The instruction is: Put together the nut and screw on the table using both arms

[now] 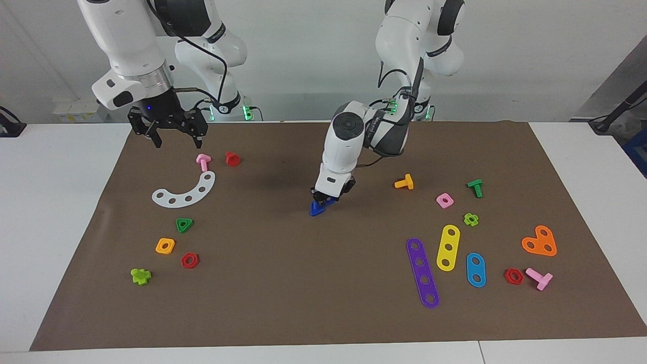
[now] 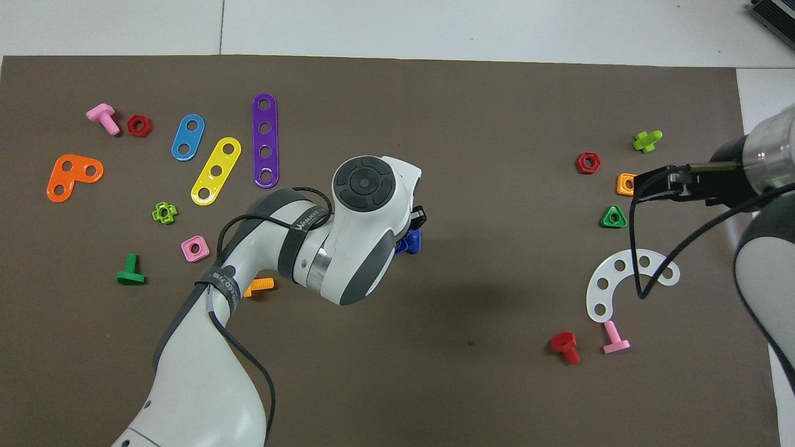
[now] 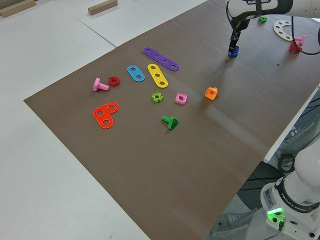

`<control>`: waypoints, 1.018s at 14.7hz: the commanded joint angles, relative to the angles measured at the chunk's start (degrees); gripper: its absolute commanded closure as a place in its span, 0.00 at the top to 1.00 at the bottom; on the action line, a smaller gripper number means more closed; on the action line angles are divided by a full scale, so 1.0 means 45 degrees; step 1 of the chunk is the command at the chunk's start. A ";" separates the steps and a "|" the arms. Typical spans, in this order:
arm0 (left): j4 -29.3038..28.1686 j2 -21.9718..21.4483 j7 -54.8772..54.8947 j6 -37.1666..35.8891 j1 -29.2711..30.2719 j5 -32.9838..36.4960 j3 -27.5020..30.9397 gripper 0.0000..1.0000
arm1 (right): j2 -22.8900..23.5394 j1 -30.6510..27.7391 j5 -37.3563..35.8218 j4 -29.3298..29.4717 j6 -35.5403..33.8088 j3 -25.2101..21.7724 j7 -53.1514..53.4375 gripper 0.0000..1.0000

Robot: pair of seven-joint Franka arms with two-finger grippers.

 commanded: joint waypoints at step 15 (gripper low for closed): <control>0.0521 0.0467 -0.1271 0.0098 -0.0724 -0.0691 0.0071 0.00 | -0.0276 -0.0087 0.0134 -0.0388 0.0030 0.0033 -0.0099 1.00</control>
